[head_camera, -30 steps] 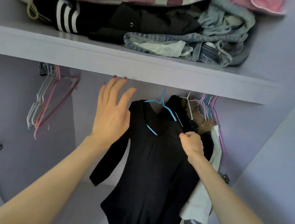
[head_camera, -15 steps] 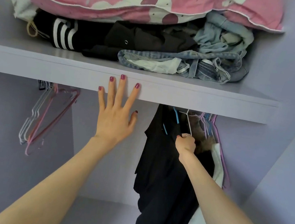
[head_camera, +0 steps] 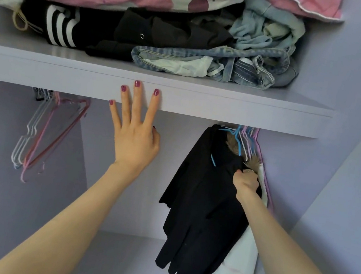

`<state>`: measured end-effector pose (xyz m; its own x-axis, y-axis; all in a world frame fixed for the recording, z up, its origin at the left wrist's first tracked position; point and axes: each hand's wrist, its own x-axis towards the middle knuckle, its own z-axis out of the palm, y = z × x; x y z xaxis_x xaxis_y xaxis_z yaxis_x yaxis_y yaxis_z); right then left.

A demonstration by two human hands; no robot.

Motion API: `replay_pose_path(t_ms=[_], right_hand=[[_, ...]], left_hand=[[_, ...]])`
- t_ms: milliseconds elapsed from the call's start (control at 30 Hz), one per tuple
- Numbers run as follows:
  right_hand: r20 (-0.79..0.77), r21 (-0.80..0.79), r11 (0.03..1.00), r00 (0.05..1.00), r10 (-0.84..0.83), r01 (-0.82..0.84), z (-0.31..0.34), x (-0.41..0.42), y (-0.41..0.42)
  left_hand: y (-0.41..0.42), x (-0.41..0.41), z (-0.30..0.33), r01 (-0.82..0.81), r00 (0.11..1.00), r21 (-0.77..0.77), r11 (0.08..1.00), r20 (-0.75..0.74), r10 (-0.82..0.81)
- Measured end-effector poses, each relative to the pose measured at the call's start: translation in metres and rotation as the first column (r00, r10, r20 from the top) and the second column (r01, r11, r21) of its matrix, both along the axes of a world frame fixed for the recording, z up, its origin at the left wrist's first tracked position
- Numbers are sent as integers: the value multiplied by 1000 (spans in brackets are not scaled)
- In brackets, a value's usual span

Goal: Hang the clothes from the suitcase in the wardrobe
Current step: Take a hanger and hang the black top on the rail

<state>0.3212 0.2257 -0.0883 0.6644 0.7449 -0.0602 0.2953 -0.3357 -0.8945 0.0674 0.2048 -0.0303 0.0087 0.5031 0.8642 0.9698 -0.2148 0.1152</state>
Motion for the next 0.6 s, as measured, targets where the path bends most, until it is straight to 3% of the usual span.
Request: replay_pose_path(t_ms=[200,367,600], right_hand=[[47,-36,996,996,79,-77,-7,6,-19],[108,-113,975,973,205,-193,-20,2,-61],[59,-284,916,948,313,-285,-58,-3,-158]], left_hand=[[-19,8,-18,25,999,-116,993,33,-21],[-50,10,-48,124,992,-307,943,59,-112],[-117,7,-89,282,955,-693,664,139,-261]])
